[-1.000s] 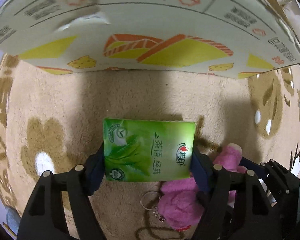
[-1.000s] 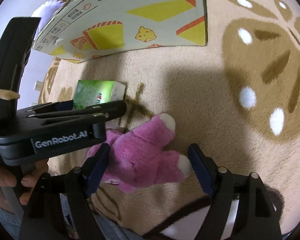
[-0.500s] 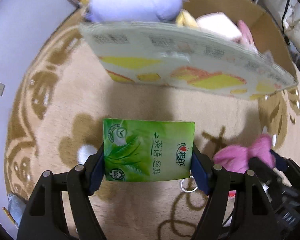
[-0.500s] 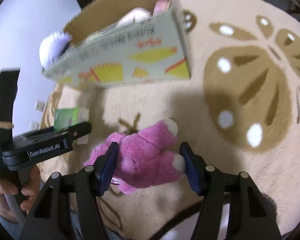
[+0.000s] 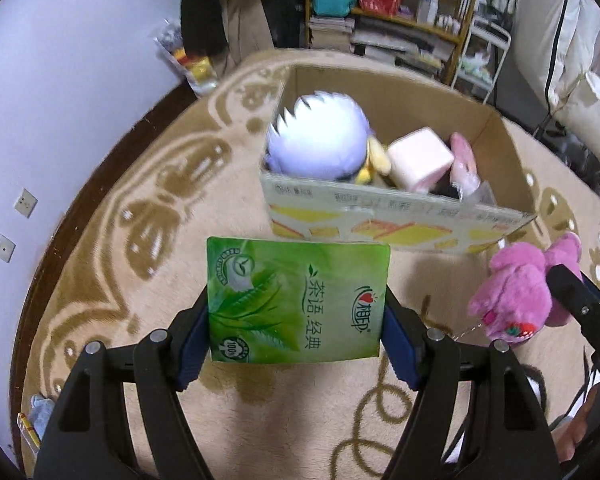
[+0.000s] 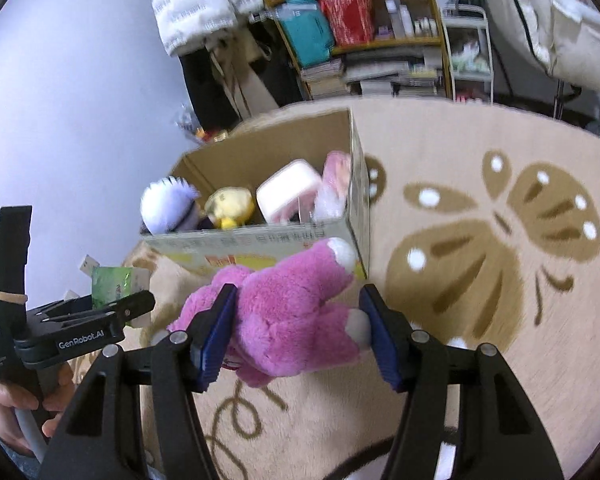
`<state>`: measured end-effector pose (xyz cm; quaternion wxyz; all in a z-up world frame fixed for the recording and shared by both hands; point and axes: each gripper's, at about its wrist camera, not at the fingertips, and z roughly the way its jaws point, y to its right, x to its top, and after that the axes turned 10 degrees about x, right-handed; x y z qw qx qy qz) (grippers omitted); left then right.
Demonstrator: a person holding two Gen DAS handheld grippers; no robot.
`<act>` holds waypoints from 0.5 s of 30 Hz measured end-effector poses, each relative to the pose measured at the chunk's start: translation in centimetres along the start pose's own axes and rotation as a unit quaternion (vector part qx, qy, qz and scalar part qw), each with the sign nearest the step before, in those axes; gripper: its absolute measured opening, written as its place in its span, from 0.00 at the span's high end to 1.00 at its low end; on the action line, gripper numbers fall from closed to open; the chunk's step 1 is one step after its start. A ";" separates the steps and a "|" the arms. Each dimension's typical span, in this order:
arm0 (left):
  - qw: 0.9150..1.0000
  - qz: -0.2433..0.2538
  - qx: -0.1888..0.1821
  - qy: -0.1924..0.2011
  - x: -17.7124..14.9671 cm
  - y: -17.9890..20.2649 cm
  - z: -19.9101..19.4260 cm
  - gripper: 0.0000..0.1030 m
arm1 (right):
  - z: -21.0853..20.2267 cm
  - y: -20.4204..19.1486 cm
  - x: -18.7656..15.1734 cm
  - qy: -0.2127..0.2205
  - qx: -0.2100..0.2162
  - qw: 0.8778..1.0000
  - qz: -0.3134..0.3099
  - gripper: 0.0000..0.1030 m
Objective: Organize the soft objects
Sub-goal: 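Lift both items over the box and open both tools to drop them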
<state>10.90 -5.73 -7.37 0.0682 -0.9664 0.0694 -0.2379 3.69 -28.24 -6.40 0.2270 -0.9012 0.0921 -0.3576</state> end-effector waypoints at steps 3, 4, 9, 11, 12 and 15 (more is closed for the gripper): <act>1.000 -0.014 -0.003 0.018 0.2 -1.0 -1.2 0.29 | -0.5 -0.6 0.3 0.021 -0.002 1.000 -0.007 0.37; 1.000 -0.018 -0.005 0.023 0.4 -1.3 -1.3 0.29 | -0.8 -1.0 0.3 0.033 -0.004 0.999 -0.011 0.37; 0.998 -0.015 0.011 0.063 0.7 -1.9 -2.8 0.29 | -2.8 -1.9 1.2 0.074 0.004 0.997 -0.032 0.37; 0.997 -0.013 0.009 0.075 0.9 -2.1 -3.3 0.29 | -3.3 -2.2 1.6 0.087 0.008 0.996 -0.037 0.37; 0.997 -0.015 0.008 0.081 1.1 -2.2 -3.7 0.29 | -3.5 -2.4 1.8 0.091 0.011 0.995 -0.039 0.37; 0.995 -0.015 0.010 0.098 1.7 -2.4 -4.5 0.29 | -4.0 -2.8 2.4 0.102 0.014 0.994 -0.044 0.37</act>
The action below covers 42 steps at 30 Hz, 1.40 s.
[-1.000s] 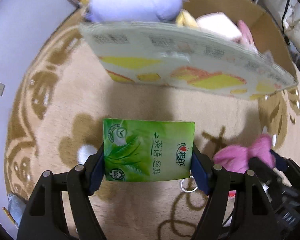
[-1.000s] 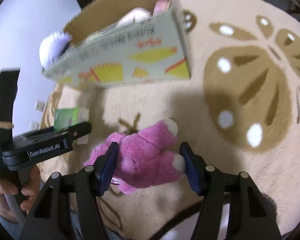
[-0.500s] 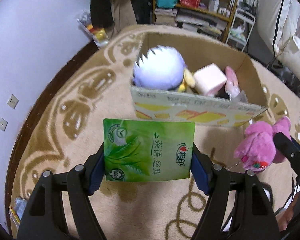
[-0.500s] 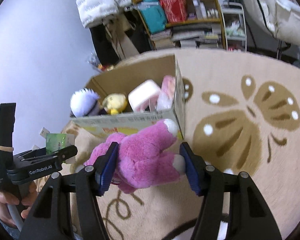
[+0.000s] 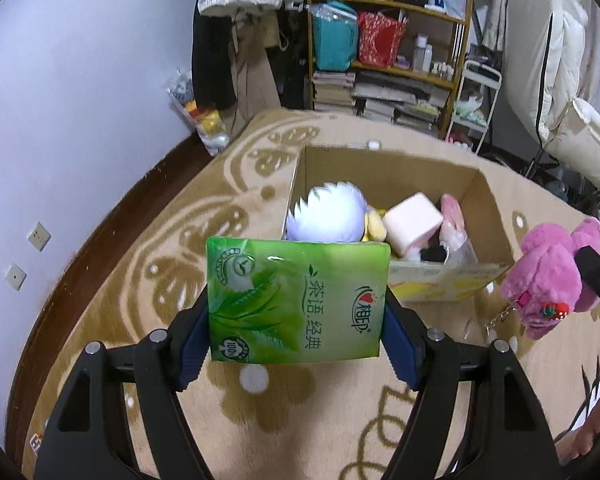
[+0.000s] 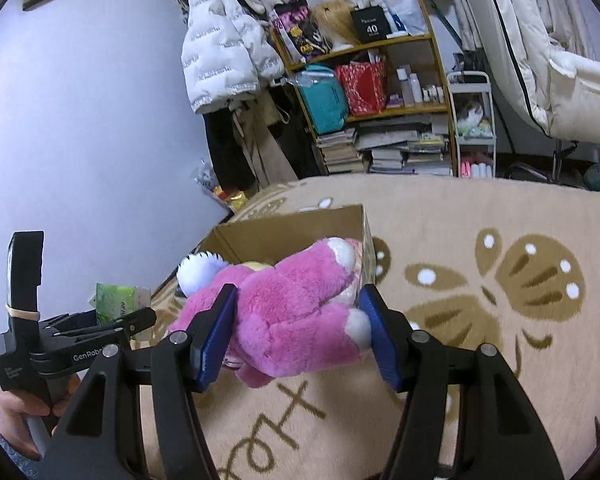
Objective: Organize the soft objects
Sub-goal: 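Lift both items over the box and open both tools to drop them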
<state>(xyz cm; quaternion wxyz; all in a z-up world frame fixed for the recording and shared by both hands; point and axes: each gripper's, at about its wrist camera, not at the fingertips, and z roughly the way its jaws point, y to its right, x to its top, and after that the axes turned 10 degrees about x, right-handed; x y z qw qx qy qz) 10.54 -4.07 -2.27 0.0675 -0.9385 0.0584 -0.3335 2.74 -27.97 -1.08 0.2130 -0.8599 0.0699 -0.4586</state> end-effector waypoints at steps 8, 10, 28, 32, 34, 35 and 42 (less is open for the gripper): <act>0.999 -0.012 -0.019 0.026 2.2 -0.3 -1.0 0.28 | 0.7 0.1 1.4 0.032 -0.015 0.999 0.000 0.36; 0.999 -0.013 -0.020 0.033 2.8 -0.1 -1.0 0.28 | 1.0 0.2 1.8 0.040 -0.012 0.999 -0.003 0.36; 0.996 0.011 -0.028 0.087 7.2 2.9 1.8 0.28 | 6.3 1.6 4.4 0.053 -0.003 0.998 -0.034 0.36; 0.997 0.011 -0.034 0.073 7.5 3.5 3.0 0.28 | 7.8 1.9 4.6 0.045 -0.001 0.998 -0.044 0.36; 0.997 0.013 -0.032 0.073 7.6 3.7 3.4 0.28 | 8.5 2.0 4.6 0.040 0.002 0.998 -0.049 0.36; 0.997 0.015 -0.032 0.074 7.7 3.8 3.6 0.28 | 8.8 2.1 4.5 0.037 0.003 0.998 -0.049 0.36; 0.997 0.022 -0.032 0.066 7.9 4.6 4.6 0.28 | 10.5 3.2 3.8 0.018 0.007 0.999 -0.041 0.35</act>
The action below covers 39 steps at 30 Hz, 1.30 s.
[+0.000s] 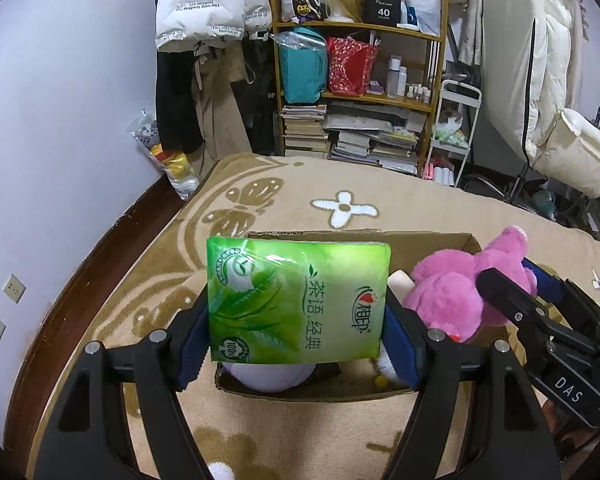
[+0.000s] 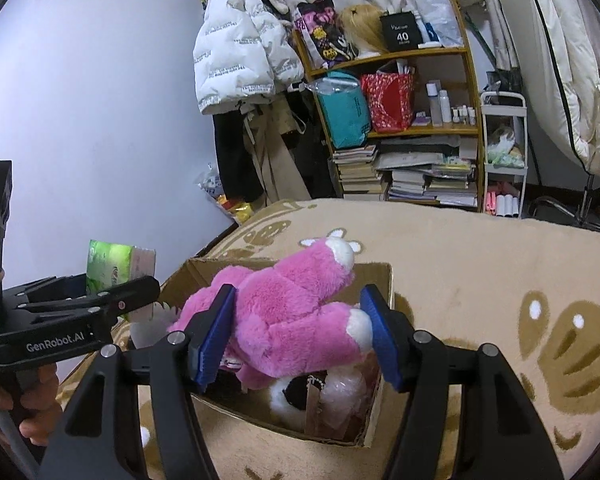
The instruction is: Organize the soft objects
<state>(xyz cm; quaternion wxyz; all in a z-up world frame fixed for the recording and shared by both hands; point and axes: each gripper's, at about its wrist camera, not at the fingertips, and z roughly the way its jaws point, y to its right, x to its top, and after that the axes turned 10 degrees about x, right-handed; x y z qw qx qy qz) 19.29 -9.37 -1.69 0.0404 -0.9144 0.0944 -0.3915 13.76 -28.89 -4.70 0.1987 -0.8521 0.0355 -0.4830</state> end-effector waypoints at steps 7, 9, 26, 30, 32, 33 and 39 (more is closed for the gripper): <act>1.000 0.008 0.001 -0.003 -0.1 0.7 0.8 0.16 | 0.8 1.2 -0.7 -0.018 0.003 1.000 0.016 0.31; 1.000 0.010 0.006 0.004 -0.2 0.8 0.7 0.14 | 1.0 1.2 -1.0 -0.026 0.001 1.000 0.015 0.31; 0.999 -0.020 0.038 0.018 -0.8 -2.3 -2.9 0.01 | -3.0 0.2 -0.9 -0.019 -0.021 0.999 0.027 0.09; 0.999 -0.017 0.044 0.018 -1.4 -3.2 -4.7 0.01 | -4.6 -0.9 -0.6 -0.015 -0.021 0.999 0.026 0.09; 0.999 -0.014 0.047 0.021 -1.7 -3.7 -5.6 0.01 | -5.4 -1.7 -0.4 -0.014 -0.023 0.999 0.018 0.09; 0.998 -0.013 0.050 0.024 -1.9 -3.9 -6.3 0.01 | -5.7 -2.1 -0.3 -0.013 -0.025 1.000 0.013 0.09; 0.997 -0.010 0.064 0.041 -2.6 -5.6 -10.1 0.01 | -8.8 -4.5 0.0 0.007 -0.028 1.000 -0.010 0.00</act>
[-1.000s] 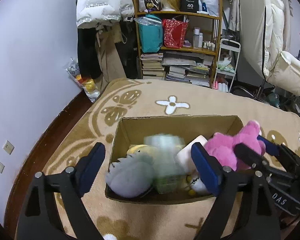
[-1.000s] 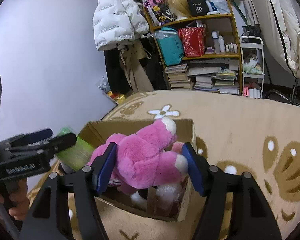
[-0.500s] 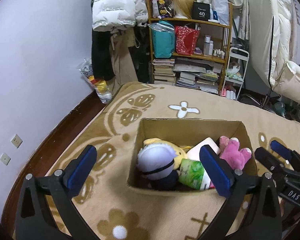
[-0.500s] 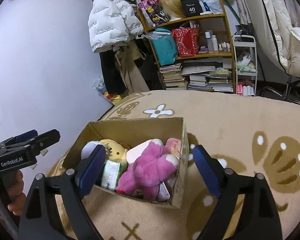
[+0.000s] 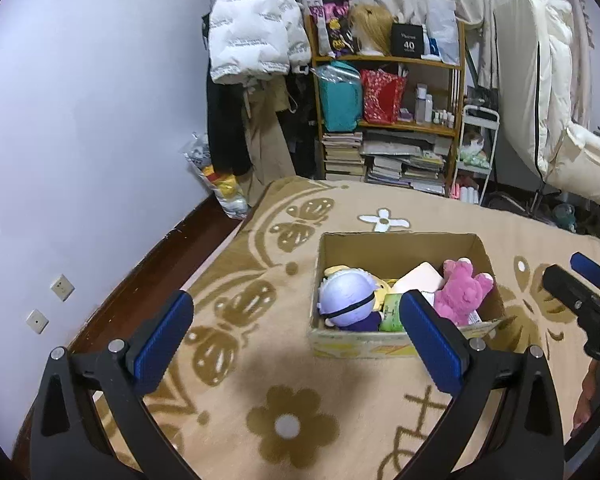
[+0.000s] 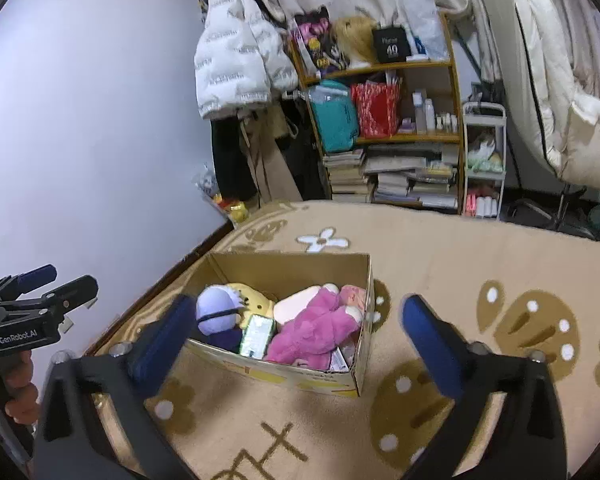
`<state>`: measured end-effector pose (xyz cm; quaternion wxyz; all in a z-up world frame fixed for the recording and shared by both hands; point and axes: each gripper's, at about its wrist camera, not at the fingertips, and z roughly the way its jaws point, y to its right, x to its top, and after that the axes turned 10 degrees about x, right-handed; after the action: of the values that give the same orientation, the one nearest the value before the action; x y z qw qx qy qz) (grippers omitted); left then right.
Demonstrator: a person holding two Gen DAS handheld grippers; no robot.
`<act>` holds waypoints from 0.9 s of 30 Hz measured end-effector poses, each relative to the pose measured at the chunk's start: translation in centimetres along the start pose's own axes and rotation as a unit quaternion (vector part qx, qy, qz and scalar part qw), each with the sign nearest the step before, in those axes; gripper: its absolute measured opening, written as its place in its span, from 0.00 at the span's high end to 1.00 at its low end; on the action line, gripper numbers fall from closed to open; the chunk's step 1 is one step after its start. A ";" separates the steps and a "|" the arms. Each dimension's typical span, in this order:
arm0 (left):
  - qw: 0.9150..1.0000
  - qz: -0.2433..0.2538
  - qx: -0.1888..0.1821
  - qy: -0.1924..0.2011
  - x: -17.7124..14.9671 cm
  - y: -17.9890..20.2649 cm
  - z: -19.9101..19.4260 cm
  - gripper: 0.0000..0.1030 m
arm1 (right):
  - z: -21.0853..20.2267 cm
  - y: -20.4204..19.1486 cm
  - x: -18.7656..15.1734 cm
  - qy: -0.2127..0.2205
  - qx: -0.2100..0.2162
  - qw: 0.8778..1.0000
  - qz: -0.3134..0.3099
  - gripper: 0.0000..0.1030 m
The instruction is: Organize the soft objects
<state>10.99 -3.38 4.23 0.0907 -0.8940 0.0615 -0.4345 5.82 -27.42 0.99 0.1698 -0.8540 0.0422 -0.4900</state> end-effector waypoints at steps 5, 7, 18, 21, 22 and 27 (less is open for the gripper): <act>1.000 -0.013 0.003 0.009 -1.0 -2.1 -2.6 0.01 | -2.5 -1.3 0.0 0.013 -0.007 1.000 -0.011 0.00; 1.000 -0.018 0.005 0.012 -1.6 -2.8 -3.6 0.01 | -3.5 -1.7 -0.1 0.015 -0.008 1.000 -0.014 0.00; 0.998 -0.037 0.011 0.054 -4.6 -5.5 -8.0 0.01 | -7.0 -3.2 -1.6 0.031 -0.011 0.999 -0.026 0.00; 0.997 -0.037 0.012 0.060 -5.2 -5.5 -8.2 0.01 | -7.4 -3.3 -2.4 0.035 -0.012 0.999 -0.024 0.00; 0.997 -0.040 0.015 0.062 -5.5 -5.4 -8.1 0.01 | -7.4 -3.2 -2.7 0.035 -0.011 0.999 -0.020 0.00; 0.998 -0.025 0.020 0.057 -6.1 -4.5 -7.4 0.01 | -7.1 -2.5 -3.8 0.031 -0.007 0.999 -0.006 0.00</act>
<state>1.55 1.34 5.03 0.0940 -0.8670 0.0358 -0.4880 -2.39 -25.91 1.96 0.1593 -0.8400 0.0456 -0.5167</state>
